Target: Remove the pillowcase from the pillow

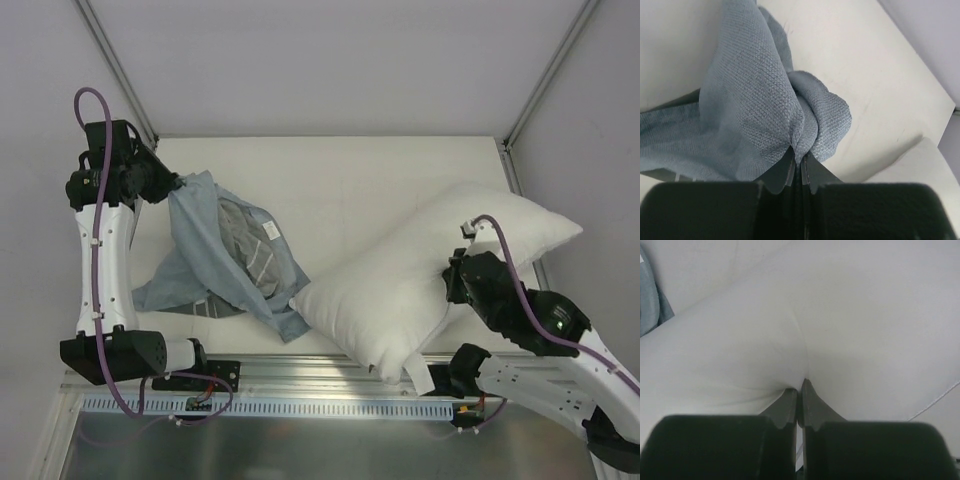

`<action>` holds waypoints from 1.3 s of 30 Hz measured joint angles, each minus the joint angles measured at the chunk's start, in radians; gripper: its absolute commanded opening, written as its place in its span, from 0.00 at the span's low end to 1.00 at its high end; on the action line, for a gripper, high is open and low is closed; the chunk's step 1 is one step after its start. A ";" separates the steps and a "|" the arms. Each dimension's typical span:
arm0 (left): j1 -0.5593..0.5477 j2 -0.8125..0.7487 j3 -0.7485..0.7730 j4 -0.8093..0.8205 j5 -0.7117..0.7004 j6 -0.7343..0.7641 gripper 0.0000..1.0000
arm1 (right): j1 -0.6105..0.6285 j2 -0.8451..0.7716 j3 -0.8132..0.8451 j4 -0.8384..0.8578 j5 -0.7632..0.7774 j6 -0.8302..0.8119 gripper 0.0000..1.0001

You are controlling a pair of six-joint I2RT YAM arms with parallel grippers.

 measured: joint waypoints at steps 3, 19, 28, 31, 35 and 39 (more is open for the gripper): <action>0.000 -0.021 -0.059 -0.002 0.018 0.002 0.00 | -0.027 0.127 0.066 0.031 0.010 -0.045 0.01; 0.000 -0.126 -0.088 0.000 0.083 0.058 0.00 | -0.486 0.639 0.524 0.211 -0.332 -0.202 0.01; 0.000 -0.131 -0.088 0.000 0.087 0.067 0.00 | -0.582 0.647 0.682 0.266 -0.389 -0.196 0.01; 0.000 -0.109 -0.088 0.001 0.083 0.073 0.18 | -0.579 0.637 0.576 0.321 -0.446 -0.167 0.29; 0.000 -0.012 -0.053 -0.008 0.068 0.103 0.99 | -0.576 0.684 0.455 0.332 -0.533 -0.129 0.90; 0.000 0.127 0.027 -0.010 0.114 0.135 0.99 | -0.577 0.792 0.492 0.307 -0.607 -0.125 0.95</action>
